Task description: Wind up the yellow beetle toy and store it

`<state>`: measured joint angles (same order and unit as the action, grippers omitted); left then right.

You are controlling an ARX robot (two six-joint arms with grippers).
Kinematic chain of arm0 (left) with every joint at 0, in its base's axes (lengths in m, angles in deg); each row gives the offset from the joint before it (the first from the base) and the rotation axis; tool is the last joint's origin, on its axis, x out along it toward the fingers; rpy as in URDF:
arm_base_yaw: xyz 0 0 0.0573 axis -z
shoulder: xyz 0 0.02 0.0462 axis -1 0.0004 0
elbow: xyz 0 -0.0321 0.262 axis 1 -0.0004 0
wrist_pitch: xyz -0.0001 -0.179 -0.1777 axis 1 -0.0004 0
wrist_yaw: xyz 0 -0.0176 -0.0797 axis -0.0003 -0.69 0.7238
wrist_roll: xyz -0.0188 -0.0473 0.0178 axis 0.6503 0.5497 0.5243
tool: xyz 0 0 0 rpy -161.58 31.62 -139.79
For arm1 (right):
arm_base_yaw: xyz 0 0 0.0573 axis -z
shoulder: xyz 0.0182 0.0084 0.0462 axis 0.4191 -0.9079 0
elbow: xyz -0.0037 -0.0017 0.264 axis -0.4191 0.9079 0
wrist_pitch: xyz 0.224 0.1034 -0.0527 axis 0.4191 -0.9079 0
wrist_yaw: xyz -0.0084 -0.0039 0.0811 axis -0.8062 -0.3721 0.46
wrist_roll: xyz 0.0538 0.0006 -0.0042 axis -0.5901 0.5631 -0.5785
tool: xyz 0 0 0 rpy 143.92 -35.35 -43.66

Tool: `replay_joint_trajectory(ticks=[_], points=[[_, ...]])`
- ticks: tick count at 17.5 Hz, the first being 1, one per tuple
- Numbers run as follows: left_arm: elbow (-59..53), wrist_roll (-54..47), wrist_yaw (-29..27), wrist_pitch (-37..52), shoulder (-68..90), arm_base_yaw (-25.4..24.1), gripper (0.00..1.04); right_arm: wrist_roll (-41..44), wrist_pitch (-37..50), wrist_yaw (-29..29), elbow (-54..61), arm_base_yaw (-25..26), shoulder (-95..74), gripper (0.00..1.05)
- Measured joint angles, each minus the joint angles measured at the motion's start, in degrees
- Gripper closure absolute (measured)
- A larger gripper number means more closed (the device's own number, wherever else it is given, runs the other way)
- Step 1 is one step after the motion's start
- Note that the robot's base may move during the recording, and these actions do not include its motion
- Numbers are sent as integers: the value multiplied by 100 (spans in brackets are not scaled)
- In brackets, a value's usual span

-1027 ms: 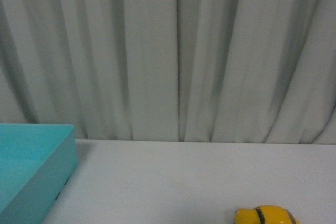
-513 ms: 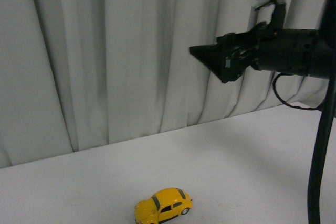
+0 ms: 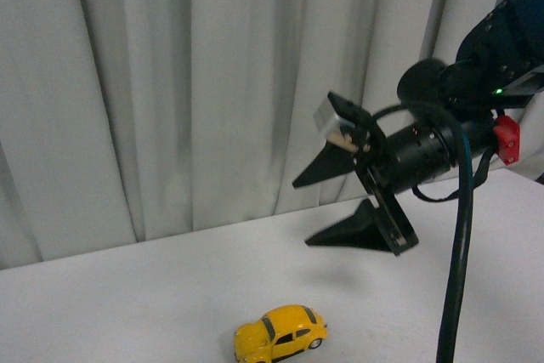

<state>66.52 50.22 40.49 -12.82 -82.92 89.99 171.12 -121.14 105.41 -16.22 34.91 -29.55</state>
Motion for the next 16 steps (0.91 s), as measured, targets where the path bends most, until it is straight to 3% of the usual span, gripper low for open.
replay_joint_trajectory(ticks=[3,6,16], points=[[0,0,0,0,0,0,7,1189,-1574,-463,-640,-57,-551,7],[0,0,2,0,0,0,7,1534,-2203,-962,-1329,-297,-990,7],[0,0,2,0,0,0,7,1561,-911,-1690,-564,-1016,-1121,7]])
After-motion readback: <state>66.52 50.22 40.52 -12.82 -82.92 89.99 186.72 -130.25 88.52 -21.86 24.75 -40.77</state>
